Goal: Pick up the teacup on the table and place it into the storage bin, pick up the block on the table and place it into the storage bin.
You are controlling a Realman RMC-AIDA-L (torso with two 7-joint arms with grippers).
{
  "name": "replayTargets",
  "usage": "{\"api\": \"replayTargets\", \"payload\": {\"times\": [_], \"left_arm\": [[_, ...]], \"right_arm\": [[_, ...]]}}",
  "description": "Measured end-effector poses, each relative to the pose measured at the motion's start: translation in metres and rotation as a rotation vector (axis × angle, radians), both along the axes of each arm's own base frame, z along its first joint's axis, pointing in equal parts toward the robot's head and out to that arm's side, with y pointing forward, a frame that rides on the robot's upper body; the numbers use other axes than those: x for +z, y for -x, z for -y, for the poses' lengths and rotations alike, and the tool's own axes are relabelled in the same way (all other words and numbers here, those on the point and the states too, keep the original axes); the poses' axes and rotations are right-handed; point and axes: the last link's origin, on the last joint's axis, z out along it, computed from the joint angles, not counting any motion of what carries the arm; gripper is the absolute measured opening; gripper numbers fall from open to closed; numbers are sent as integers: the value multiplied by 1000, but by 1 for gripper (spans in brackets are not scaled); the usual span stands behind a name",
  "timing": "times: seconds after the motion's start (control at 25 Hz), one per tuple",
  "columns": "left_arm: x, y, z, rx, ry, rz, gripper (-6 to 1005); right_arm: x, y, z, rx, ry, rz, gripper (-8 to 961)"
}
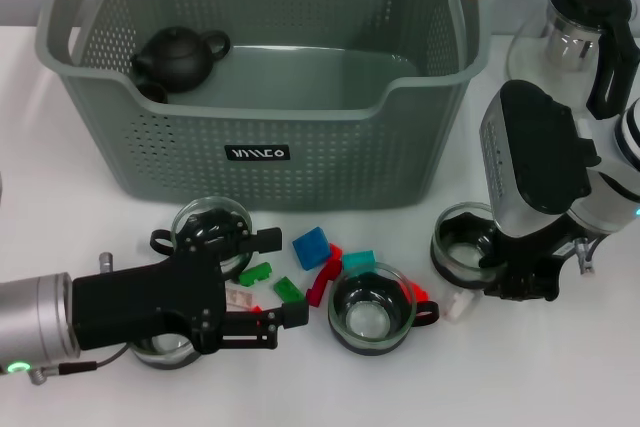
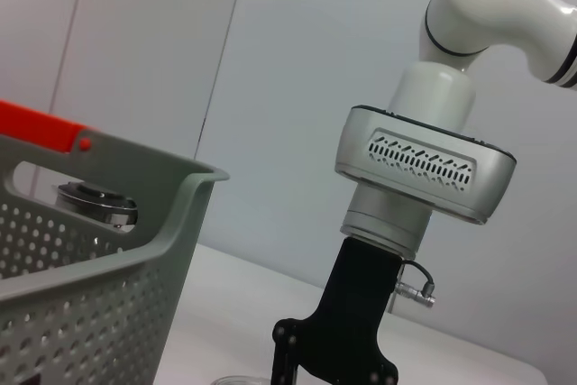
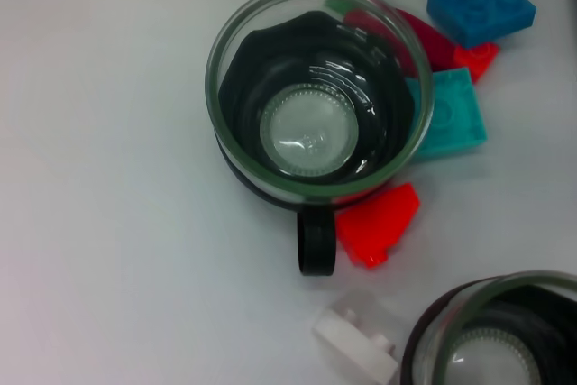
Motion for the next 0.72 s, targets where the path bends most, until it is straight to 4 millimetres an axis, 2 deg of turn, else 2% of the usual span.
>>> {"api": "replayTargets", "payload": {"times": [0.04, 0.44, 0.72], "left_arm": [[0, 0, 0, 0, 1, -1, 947], [0, 0, 1, 0, 4, -3, 947], [-1, 1, 1, -1, 7, -3, 947]], "right_arm": [[0, 0, 0, -6, 0, -1, 552], [1, 2, 3, -41, 8, -14, 70], [8, 7, 6, -53, 17, -49, 50]]}}
